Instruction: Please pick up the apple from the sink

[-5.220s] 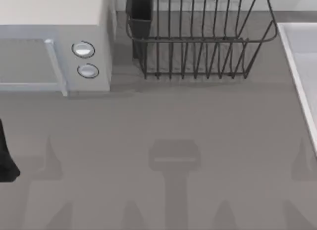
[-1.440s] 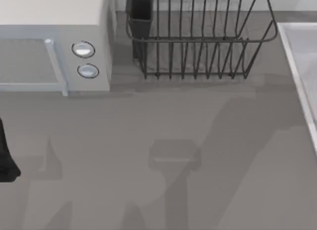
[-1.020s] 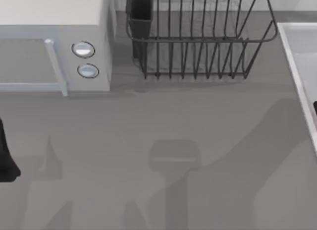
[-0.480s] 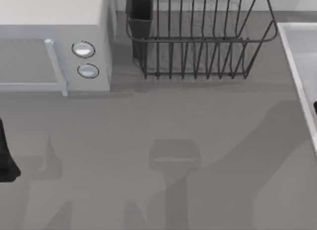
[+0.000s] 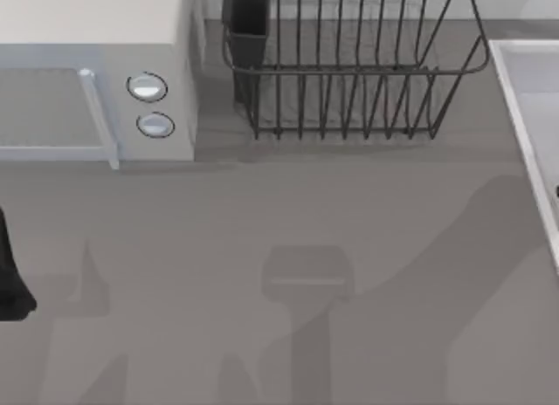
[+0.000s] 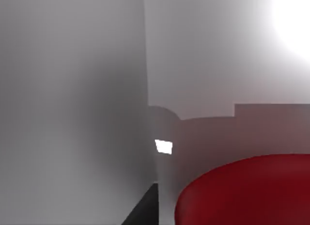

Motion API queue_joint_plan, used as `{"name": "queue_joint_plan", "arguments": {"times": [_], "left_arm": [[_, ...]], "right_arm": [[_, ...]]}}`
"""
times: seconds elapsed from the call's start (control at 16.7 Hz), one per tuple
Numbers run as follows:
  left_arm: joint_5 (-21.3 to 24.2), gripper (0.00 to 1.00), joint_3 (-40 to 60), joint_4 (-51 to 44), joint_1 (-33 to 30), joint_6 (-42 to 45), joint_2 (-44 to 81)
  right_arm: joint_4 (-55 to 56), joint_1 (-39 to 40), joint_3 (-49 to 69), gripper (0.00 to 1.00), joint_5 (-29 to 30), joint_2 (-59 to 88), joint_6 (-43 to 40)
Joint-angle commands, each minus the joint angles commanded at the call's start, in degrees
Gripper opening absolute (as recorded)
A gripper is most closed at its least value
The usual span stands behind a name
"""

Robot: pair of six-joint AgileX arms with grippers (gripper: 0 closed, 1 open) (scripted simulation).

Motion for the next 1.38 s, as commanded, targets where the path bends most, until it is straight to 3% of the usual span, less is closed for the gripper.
{"name": "queue_joint_plan", "arguments": {"times": [0.12, 0.18, 0.84, 1.08, 1.38], "left_arm": [[0.0, 1.0, 0.0, 0.0, 0.0, 0.0, 0.0], [0.0, 1.0, 0.0, 0.0, 0.0, 0.0, 0.0], [0.0, 1.0, 0.0, 0.0, 0.0, 0.0, 0.0], [0.0, 1.0, 0.0, 0.0, 0.0, 0.0, 0.0], [0.0, 1.0, 0.0, 0.0, 0.0, 0.0, 0.0]], "right_arm": [[0.0, 0.0, 0.0, 0.02, 0.0, 0.0, 0.0], [0.0, 0.0, 0.0, 0.0, 0.0, 0.0, 0.0], [-3.64, 0.08, 2.94, 0.0, -0.6, -3.7, 0.25], [-14.86, -0.06, 12.75, 0.0, -0.63, -5.17, 0.09], [-37.55, -0.18, 29.26, 0.0, -0.69, -9.09, -0.07]]}}
